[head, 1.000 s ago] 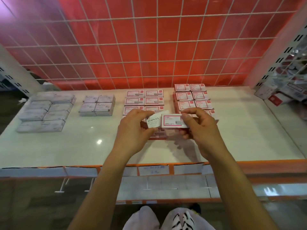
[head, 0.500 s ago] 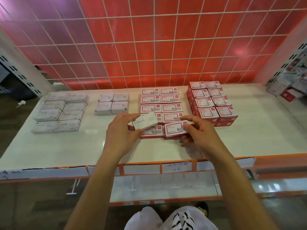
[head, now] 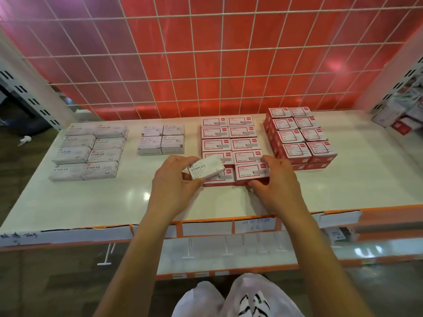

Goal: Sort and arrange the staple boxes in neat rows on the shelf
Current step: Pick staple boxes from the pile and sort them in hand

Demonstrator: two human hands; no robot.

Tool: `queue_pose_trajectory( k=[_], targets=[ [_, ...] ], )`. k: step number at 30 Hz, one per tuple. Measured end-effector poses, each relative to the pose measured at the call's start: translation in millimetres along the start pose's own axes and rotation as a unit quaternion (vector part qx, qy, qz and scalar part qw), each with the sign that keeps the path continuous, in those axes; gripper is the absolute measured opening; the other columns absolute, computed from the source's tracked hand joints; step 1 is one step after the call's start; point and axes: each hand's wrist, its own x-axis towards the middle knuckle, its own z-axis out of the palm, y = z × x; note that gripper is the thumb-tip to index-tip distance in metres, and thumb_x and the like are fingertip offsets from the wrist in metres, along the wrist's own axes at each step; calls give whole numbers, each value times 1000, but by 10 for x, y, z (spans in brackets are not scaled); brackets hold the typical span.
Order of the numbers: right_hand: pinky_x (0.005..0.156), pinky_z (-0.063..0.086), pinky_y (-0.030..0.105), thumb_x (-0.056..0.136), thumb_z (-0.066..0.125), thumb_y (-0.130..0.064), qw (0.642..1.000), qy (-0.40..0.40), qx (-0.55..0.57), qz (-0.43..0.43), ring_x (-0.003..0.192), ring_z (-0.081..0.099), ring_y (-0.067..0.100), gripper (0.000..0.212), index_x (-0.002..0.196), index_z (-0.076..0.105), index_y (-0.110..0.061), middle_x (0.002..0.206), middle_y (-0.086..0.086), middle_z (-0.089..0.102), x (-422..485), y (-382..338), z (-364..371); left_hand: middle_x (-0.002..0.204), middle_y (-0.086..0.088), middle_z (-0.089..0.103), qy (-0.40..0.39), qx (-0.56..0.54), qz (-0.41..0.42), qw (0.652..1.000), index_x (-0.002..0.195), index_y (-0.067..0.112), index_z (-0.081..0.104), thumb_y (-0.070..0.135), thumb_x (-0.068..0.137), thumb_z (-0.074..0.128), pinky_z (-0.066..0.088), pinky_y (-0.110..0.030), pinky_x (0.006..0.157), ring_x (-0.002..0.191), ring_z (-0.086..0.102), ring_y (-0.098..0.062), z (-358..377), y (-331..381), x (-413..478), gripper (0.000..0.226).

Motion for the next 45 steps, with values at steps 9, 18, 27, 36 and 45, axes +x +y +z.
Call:
queue_pose_trajectory(
  k=[9, 18, 27, 36, 45],
  targets=[
    [95, 44, 38, 81, 71, -32, 1000, 7, -7, -28, 115, 54, 24, 58, 133, 45, -21, 129, 1, 57, 53, 91, 21, 128, 2, 55, 19, -1, -4, 1000, 127, 31, 58, 23, 81, 75, 50, -13, 67, 73, 52, 8, 108, 104, -50, 50],
    [92, 46, 36, 88, 64, -25, 996, -18, -53, -74, 109, 56, 23, 42, 126, 48, -17, 123, 4, 59, 48, 91, -103, 130, 4, 56, 31, -16, -13, 999, 129, 29, 56, 22, 81, 75, 47, -5, 62, 72, 53, 13, 224, 255, -100, 52],
    [96, 49, 36, 83, 71, -22, 978, -49, 71, -191, 109, 57, 16, 62, 138, 44, -24, 134, -1, 53, 39, -115, -98, 117, 11, 61, 41, -42, -5, 998, 125, 25, 61, 19, 78, 77, 41, 2, 64, 76, 59, 11, 127, 224, -180, 50],
    [92, 50, 28, 84, 70, -18, 968, -88, 74, -222, 107, 56, 15, 47, 129, 55, -18, 123, 0, 59, 1, -489, 241, 116, 11, 59, 29, -9, 22, 999, 123, 21, 63, 14, 79, 76, 43, 1, 68, 80, 57, 15, -189, -112, -206, 47],
    [88, 49, 25, 86, 66, -17, 969, -110, 76, -206, 98, 58, 13, 45, 130, 55, -17, 123, 2, 59, -44, -930, 694, 113, 13, 60, 23, 55, 3, 998, 121, 25, 63, 18, 80, 75, 39, 2, 68, 88, 56, -1, -699, -664, -29, 43]
  ],
)
